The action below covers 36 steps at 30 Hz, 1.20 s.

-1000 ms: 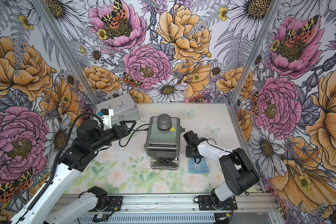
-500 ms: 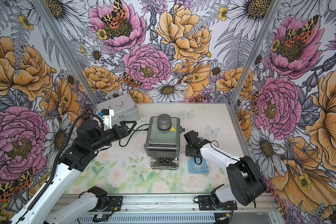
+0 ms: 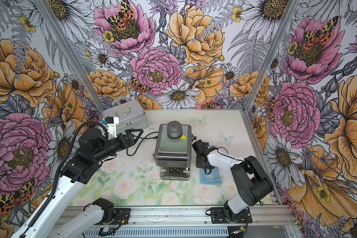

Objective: Wipe the surface of a coffee machine
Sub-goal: Pick up the cleaning item at the center of the board.

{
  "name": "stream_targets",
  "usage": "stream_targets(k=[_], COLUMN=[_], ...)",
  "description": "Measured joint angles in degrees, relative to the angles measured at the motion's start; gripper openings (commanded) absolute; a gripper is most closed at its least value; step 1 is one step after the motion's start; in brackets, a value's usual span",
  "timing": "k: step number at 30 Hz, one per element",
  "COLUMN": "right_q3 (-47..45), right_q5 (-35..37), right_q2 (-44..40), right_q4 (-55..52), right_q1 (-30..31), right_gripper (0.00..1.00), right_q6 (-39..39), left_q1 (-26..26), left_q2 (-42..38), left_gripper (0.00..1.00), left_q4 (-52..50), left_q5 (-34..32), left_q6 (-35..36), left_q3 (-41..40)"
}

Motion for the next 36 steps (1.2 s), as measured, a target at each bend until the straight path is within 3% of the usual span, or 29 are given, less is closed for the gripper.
stream_targets(k=[8,13,22,29,36], right_q3=[-0.02,-0.39,-0.46,-0.24,2.56], right_q5=[0.85,-0.61,-6.4,-11.19,-14.32], right_q2=[-0.15,-2.73,-18.29,-26.62,-34.38], right_q4=[0.0,-0.02,0.02,-1.01,-3.41], right_q1=[-0.57,-0.79,-2.86,-5.79,-8.04], right_gripper=[0.0,0.0,0.0,0.0,0.0], right_q6=[-0.31,-2.38,-4.81,-5.97,-5.92], left_q1=[0.33,0.33,-0.98,-4.59,-5.07], left_q2=[-0.04,-0.04,1.2,2.8,2.34], left_gripper=[0.99,0.99,0.98,0.97,0.97], left_q4=[-0.31,-0.31,-0.33,-0.52,-0.61], left_q5=[0.39,0.48,0.59,0.37,0.37], left_q6=[-0.02,-0.04,-0.07,0.0,0.15], left_q3=[-0.35,-0.35,-0.33,0.37,0.85])
